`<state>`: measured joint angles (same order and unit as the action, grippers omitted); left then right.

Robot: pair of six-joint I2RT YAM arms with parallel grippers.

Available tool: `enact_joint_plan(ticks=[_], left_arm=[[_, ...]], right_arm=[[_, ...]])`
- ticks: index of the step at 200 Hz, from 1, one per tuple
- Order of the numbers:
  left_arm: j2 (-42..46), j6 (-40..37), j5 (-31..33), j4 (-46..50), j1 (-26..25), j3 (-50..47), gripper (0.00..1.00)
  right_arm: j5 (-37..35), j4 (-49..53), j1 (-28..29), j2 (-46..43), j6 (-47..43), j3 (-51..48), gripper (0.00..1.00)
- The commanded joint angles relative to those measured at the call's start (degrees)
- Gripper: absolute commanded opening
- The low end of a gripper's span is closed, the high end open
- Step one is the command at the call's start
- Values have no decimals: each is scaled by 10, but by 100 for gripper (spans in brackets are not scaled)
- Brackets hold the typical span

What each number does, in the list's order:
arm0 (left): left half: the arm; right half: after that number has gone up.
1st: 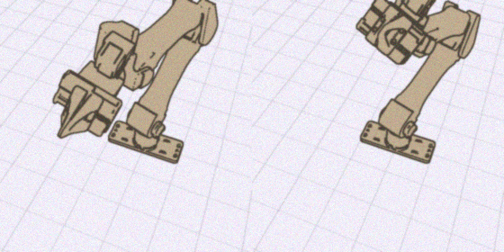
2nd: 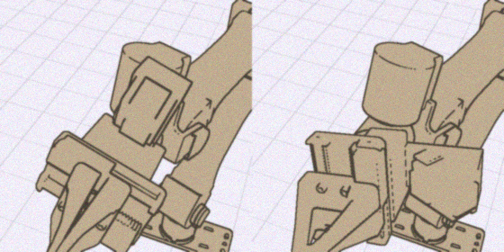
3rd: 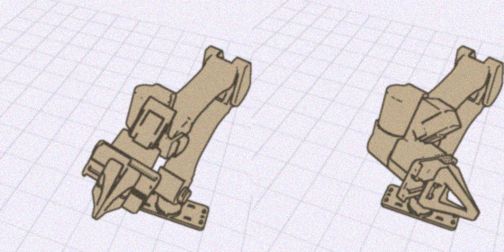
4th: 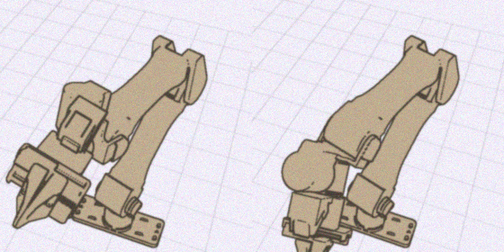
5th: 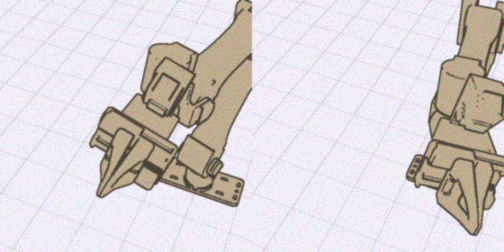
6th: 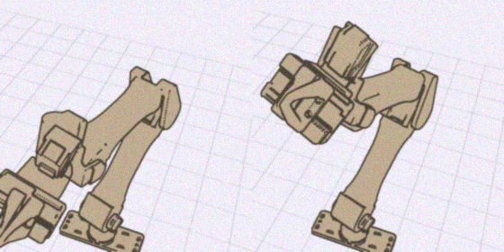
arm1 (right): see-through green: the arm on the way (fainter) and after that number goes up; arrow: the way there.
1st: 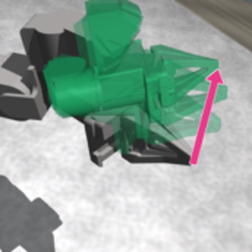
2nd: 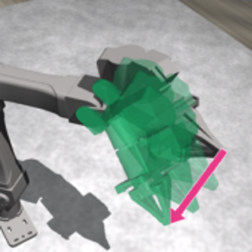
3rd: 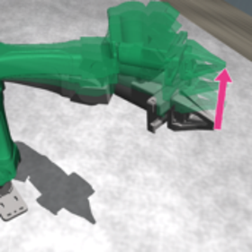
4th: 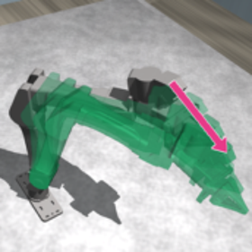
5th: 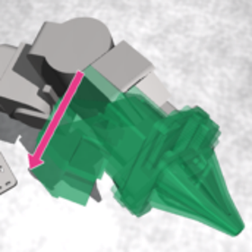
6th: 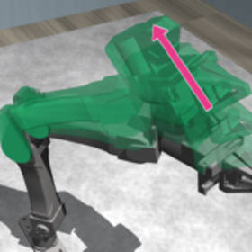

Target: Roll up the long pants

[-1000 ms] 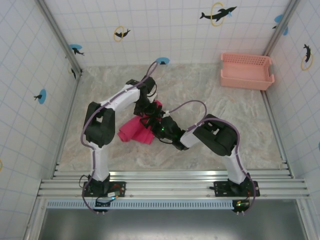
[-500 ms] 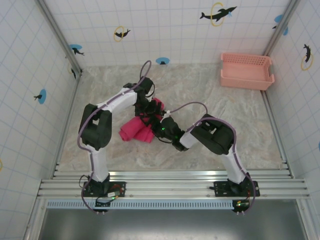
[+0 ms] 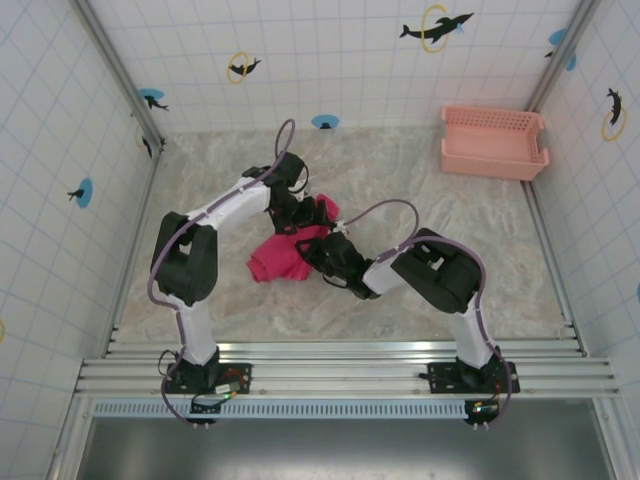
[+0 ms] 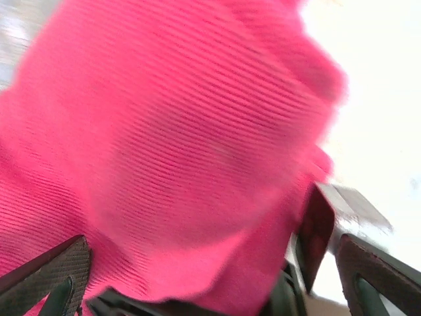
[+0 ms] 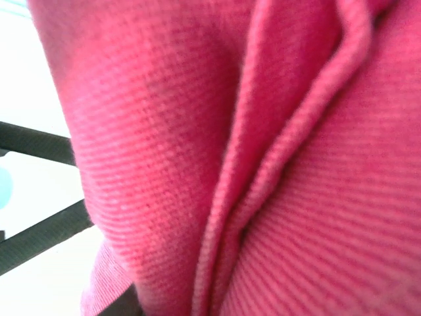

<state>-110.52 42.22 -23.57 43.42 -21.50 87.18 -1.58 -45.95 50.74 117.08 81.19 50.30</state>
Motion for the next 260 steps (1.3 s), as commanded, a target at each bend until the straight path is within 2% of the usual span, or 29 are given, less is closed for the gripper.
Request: enact_joint_plan(ticks=[1,32,64,109,156,206,260], left_arm=[[43,-28,-94,48,17,37,97],[75,-60,-56,70,95,38,98],[96,-80,-49,61,135,9,97],[96,-87,-79,18,138,-65,97],[93,-124,-74,20,139,-89,97],[104,-168,-44,56,143,-84,97],[91,-189,-49,75,165,-61,97]], right_arm=[[-5,146,-6,-48,-90,-30,0],[-36,188,-32,-129,-136,-65,0],[-9,103,-95,-159,-120,-96,0],[11,-64,-210,-160,-81,-69,0],[-45,-98,-284,-162,-99,9,0],[-69,-73,-370,-145,-120,100,0],[-76,-124,-488,-42,-76,190,0]])
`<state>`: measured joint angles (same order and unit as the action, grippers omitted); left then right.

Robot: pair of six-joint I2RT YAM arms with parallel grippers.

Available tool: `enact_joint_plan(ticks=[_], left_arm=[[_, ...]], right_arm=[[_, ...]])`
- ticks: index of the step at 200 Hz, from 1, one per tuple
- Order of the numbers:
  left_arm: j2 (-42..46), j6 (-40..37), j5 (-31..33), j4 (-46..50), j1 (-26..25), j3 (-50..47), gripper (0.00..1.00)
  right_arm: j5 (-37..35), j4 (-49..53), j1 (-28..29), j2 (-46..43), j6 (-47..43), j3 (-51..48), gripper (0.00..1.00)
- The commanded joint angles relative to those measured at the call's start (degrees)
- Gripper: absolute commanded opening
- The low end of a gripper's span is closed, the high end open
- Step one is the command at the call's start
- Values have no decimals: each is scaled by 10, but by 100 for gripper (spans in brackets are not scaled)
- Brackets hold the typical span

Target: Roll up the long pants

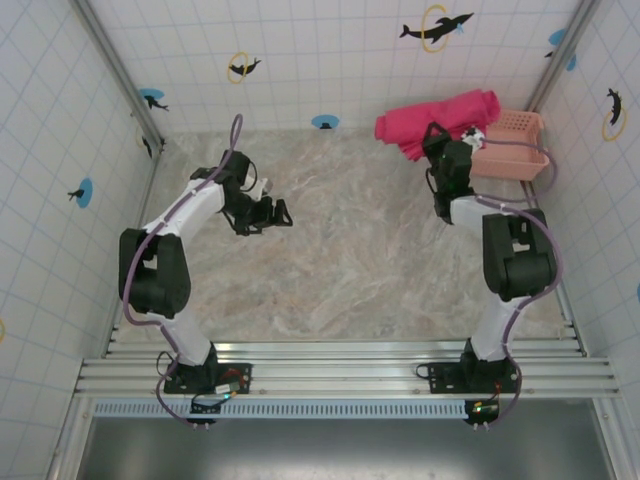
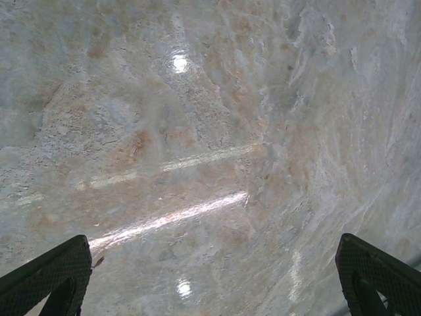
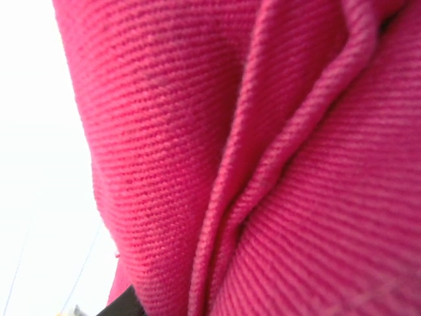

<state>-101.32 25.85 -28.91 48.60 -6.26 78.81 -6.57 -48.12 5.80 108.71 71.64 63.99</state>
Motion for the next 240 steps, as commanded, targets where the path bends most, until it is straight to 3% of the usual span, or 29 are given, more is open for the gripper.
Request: enact_joint_plan(ticks=[1,78,113,148,206,240], left_arm=[[-2,-25,5,24,13,23,98],[-40,-39,30,74,29,62,98],[-68,-37,28,96,33,105,98],[-89,-38,22,105,34,133,97],[-102,-41,6,100,39,133,97],[-107,-39,-4,97,40,133,97]], right_arm=[[-27,-105,-40,44,20,55,0],[-59,-202,-99,307,85,263,0],[-72,-219,-107,368,93,332,0],[-73,-243,-116,361,87,329,0],[-101,-216,-136,234,4,159,0],[-87,-190,-150,220,14,143,0]])
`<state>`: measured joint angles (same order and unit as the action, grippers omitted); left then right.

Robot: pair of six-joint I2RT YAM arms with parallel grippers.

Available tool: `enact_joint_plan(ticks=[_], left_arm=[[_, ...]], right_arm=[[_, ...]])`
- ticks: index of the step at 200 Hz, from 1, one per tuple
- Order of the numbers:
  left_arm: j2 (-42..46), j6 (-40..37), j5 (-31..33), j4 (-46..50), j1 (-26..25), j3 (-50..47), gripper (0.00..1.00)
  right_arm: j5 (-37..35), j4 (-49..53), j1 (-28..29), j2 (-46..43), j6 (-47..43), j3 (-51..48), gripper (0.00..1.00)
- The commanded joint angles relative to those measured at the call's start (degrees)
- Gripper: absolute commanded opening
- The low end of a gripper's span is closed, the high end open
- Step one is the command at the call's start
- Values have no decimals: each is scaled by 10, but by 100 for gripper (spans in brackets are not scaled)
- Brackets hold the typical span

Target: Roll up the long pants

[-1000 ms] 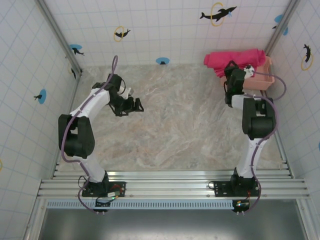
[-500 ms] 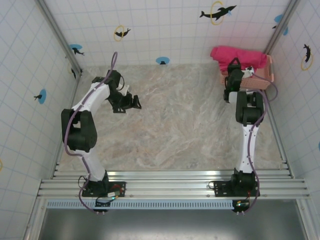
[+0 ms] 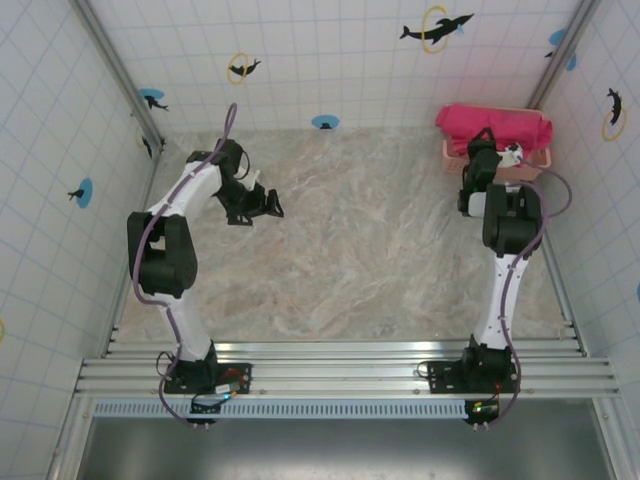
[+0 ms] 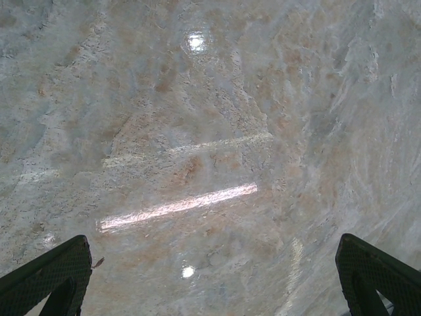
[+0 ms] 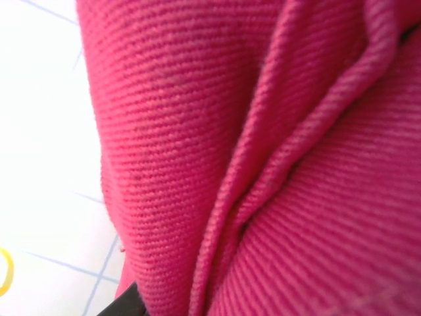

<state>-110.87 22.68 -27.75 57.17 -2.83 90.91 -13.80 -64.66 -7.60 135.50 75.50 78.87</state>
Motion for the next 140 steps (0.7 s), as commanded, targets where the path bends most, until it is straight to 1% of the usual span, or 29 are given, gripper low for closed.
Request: enact_joint_plan(ticks=[1,7,9,20,22,37,39,40,42,43,44,45,46,51,62,72,85,99,116,121,140], left_arm=[[-13,-7,-16,11,5,12,97],[-14,-7,-17,12,5,11,97],[-14,-7,-18,11,5,11,97],[-16,-6,-20,13,5,13,97],[-16,-6,-20,13,5,13,97],[-16,-5,-20,15,5,15,97],[-16,-5,-20,15,6,15,97],[-16,-5,-19,15,5,16,97],[-15,-5,-19,16,5,17,97],[-15,-5,-18,17,5,17,97],[-15,-5,-18,17,5,18,97],[-16,-5,-18,17,5,18,97],[-16,-5,-18,18,5,18,97],[-16,-5,-17,18,5,19,97],[-16,-4,-17,19,5,20,97],[-15,-4,-17,20,5,20,97],[-16,-2,-17,19,5,21,98],[-17,-1,-18,19,5,20,97],[-17,0,-22,16,5,18,97],[-16,0,-21,17,5,18,97],[-12,-2,-24,15,6,14,98]], right_arm=[[-14,-23,-16,-48,-24,-5,1],[-12,-15,-18,-46,-15,-4,14],[-12,-15,-18,-46,-16,-4,17],[-3,3,-21,-46,-13,2,19],[-2,7,-22,-47,-12,3,21],[2,53,-22,-54,-10,8,48],[2,59,-22,-55,-9,9,50],[2,63,-22,-56,-9,9,55],[2,69,-22,-57,-9,9,70],[2,72,-22,-58,-9,9,84],[1,76,-22,-59,-9,9,94],[1,79,-21,-60,-9,10,98],[1,82,-21,-61,-9,10,99],[0,100,-21,-64,-7,11,97],[3,148,-20,-70,0,18,97],[0,164,-18,-73,9,18,97],[2,212,-17,-80,37,22,97],[3,255,-14,-94,40,21,97],[-6,287,-7,-116,21,8,97],[-10,288,-5,-123,21,3,97],[-5,236,-3,-134,19,-28,97]])
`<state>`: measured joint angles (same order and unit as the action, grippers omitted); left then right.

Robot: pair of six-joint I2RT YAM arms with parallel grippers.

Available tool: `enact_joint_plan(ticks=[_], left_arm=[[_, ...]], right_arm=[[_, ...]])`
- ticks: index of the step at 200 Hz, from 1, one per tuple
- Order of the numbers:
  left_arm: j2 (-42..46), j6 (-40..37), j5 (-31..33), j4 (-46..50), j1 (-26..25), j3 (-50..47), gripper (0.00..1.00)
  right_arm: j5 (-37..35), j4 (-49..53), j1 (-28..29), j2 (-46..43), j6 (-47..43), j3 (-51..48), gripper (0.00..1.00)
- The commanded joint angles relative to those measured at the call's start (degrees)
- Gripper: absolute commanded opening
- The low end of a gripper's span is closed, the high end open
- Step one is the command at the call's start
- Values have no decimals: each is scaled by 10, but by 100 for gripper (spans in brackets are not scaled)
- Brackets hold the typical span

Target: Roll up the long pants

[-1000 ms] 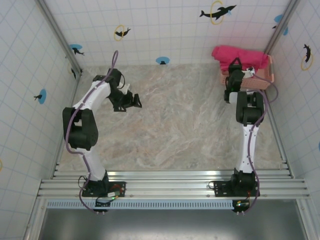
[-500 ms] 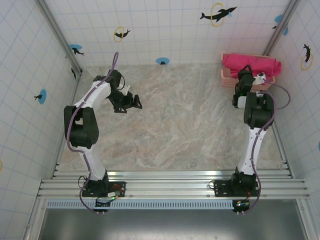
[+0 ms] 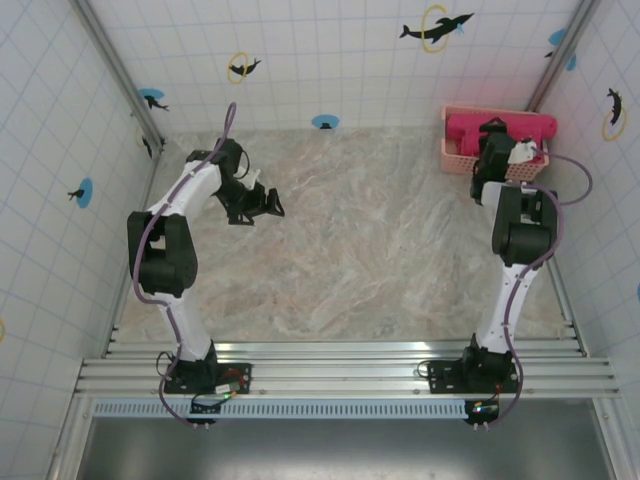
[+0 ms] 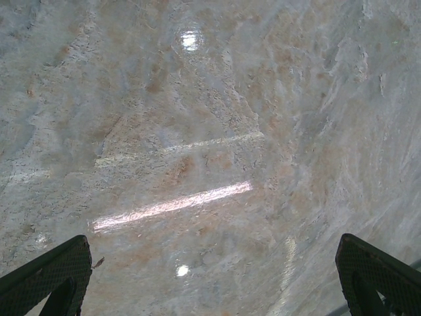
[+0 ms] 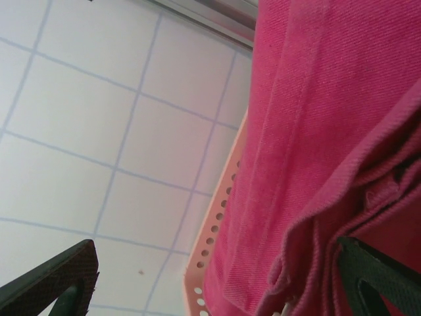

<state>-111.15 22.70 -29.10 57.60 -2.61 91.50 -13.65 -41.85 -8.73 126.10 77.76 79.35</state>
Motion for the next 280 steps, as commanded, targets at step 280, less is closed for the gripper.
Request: enact_joint_plan(ticks=[280], left_arm=[[241,-296,163,-1075,15,-696,97]], right_arm=[[-56,457,181,-1030,-681,-671,98]])
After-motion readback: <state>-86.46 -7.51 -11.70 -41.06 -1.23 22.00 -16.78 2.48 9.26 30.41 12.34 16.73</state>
